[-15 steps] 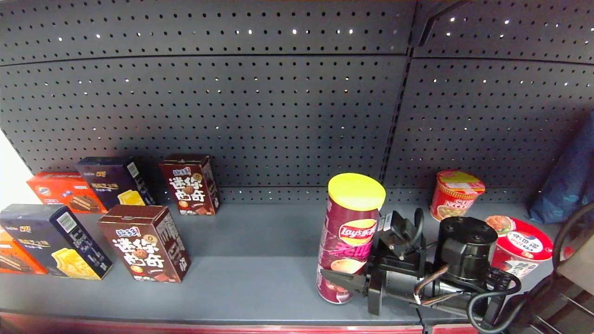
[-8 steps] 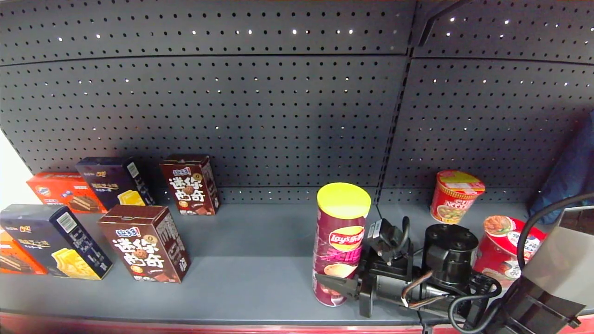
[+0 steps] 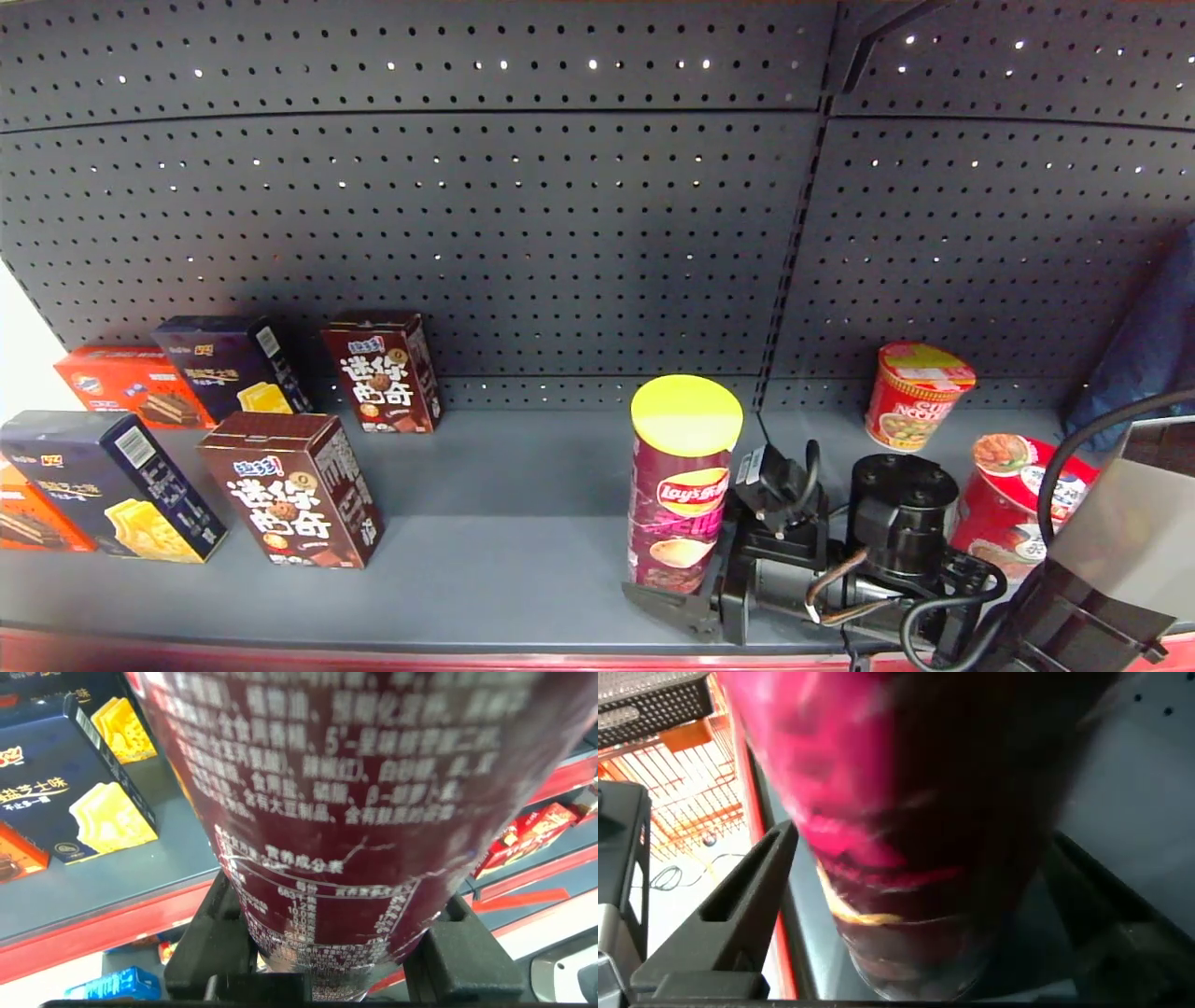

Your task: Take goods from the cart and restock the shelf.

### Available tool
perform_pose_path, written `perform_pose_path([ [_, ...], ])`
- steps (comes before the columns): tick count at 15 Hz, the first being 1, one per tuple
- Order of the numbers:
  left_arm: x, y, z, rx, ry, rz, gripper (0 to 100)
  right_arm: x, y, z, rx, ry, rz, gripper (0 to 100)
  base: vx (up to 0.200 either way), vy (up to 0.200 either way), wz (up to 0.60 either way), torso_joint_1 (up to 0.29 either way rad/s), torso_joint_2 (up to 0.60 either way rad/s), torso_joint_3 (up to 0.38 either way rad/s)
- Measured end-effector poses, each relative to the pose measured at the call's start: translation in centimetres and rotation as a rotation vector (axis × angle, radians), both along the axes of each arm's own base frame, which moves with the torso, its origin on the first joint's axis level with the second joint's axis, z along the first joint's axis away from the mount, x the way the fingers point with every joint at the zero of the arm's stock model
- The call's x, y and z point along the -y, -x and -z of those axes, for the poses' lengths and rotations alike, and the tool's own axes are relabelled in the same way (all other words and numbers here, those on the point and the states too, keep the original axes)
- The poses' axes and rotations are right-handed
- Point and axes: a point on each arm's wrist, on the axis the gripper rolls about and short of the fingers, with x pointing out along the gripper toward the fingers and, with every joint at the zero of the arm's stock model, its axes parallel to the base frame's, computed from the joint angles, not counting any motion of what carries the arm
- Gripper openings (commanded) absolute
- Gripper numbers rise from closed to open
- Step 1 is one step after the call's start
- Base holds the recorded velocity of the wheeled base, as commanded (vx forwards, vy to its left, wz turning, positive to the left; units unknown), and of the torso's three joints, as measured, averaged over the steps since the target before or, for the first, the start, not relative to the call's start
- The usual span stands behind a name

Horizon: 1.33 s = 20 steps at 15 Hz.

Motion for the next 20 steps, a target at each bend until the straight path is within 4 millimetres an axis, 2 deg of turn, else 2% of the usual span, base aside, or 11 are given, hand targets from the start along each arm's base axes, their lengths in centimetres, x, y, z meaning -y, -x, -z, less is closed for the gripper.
perform_pose_path([
  [9,-0.1,0.2,-0.5,0.023,0.007,0.008,0,4.2,4.3,-2.3,0.017,0.007,0.033,100,0.000,0.000,0.00,0.000,0.00,0.000],
  [13,-0.1,0.2,-0.5,0.024,0.008,0.011,0,5.8,4.3,-3.6,0.055,-0.015,0.085,100,0.000,0.000,0.00,0.000,0.00,0.000],
  [16,-0.1,0.2,-0.5,0.024,0.007,0.012,0,6.0,4.1,-5.1,0.108,-0.052,0.097,100,0.000,0.000,0.00,0.000,0.00,0.000],
  [20,-0.1,0.2,-0.4,0.022,0.007,0.011,0,6.1,4.0,-7.9,0.092,-0.039,0.101,100,0.000,0.000,0.00,0.000,0.00,0.000],
])
